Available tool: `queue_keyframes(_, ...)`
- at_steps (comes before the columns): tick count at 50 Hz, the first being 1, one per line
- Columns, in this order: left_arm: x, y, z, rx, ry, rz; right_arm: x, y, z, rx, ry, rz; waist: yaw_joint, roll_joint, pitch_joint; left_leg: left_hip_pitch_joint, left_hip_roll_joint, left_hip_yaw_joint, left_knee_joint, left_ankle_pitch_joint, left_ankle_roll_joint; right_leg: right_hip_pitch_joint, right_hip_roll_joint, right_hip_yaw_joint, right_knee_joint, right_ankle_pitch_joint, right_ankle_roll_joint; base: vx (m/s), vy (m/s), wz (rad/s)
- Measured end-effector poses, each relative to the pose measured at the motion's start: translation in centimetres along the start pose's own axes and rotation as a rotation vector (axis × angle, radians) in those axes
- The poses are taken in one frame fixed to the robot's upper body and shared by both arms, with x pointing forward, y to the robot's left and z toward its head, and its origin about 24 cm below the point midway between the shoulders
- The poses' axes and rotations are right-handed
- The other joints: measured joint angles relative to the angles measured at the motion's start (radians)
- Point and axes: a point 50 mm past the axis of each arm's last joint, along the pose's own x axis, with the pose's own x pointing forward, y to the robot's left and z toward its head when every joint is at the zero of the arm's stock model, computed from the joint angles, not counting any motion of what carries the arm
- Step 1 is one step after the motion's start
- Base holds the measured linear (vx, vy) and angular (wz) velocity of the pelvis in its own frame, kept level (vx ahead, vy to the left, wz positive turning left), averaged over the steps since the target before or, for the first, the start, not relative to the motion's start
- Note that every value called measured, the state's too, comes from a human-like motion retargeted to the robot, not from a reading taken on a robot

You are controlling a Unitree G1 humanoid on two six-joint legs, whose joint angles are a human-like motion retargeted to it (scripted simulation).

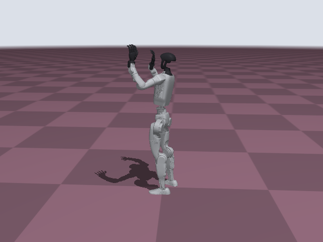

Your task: Upper body actions

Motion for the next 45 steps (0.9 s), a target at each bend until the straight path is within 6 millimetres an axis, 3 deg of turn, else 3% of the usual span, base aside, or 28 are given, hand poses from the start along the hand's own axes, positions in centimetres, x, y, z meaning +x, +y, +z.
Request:
queue_keyframes(5,0.8,0.2,1.8,0.001,-0.103,0.012,0.9,-0.8,1.5,-0.111,-0.151,-0.019,0.001,0.0,0.006,0.002,0.002,0.001,0.001,-0.001,0.0,0.003,0.002,0.001,-0.001,0.001,0.0,0.0,0.0,0.0)
queue_keyframes(10,0.3,0.6,0.5,-0.016,-0.018,0.024,0.3,-2.2,0.0,-0.203,-0.073,-0.075,-0.002,-0.002,0.01,0.001,0.003,-0.005,0.001,0.0,0.0,0.005,0.003,-0.002,-0.002,0.0,0.0,0.0,0.0,0.0)
queue_keyframes(16,-1.9,0.9,-3.9,-0.06,0.283,-0.009,-2.5,-2.8,-4.3,-0.278,0.219,-0.049,-0.003,-0.012,0.015,0.0,0.0,-0.01,0.001,0.003,0.0,0.006,0.001,-0.006,-0.001,-0.001,0.0,0.0,0.0,0.0)
queue_keyframes(20,-3.9,1.1,-6.1,-0.137,0.468,-0.028,-5.1,-2.7,-6.2,-0.209,0.422,0.003,-0.004,-0.015,0.027,0.001,-0.001,-0.012,0.002,0.004,0.001,0.009,0.001,-0.007,-0.001,-0.001,-0.001,-0.01,-0.02,0.01)
queue_keyframes(25,-5.2,2.7,-6.3,-0.165,0.476,-0.025,-7.2,-4.6,-5.6,-0.027,0.471,0.031,-0.005,-0.022,0.053,0.002,-0.002,-0.016,0.001,0.007,0.0,0.011,-0.001,-0.01,-0.002,0.0,-0.001,-0.05,-0.08,0.04)
queue_keyframes(30,-7.0,5.2,-6.0,-0.017,0.433,-0.082,-10.0,-6.8,-4.4,-0.184,0.433,0.121,-0.006,-0.026,0.083,0.006,0.0,-0.012,0.001,0.008,0.0,0.013,0.001,-0.006,-0.002,0.002,-0.003,-0.05,-0.06,-0.04)
queue_keyframes(33,-9.4,6.2,-6.3,0.041,0.475,-0.134,-13.0,-7.0,-3.7,-0.223,0.495,0.225,-0.012,-0.027,0.099,0.01,0.001,-0.011,0.002,0.008,0.0,0.016,0.002,-0.005,-0.002,0.004,-0.003,-0.04,-0.06,-0.03)
queue_keyframes(37,-13.9,7.0,-7.2,0.087,0.625,-0.222,-18.8,-6.8,-2.6,-0.183,0.695,0.41,-0.018,-0.032,0.115,0.014,0.002,-0.013,0.002,0.01,-0.001,0.021,0.003,-0.005,-0.002,0.004,-0.004,-0.03,-0.07,0.02)
queue_keyframes(45,-26.3,7.2,-7.8,0.019,1.134,-0.368,-32.1,-7.8,2.3,-0.203,1.059,1.033,-0.022,-0.038,0.157,0.024,0.007,-0.012,0.002,0.014,-0.002,0.029,0.006,-0.004,-0.002,0.009,-0.006,-0.07,-0.07,-0.02)
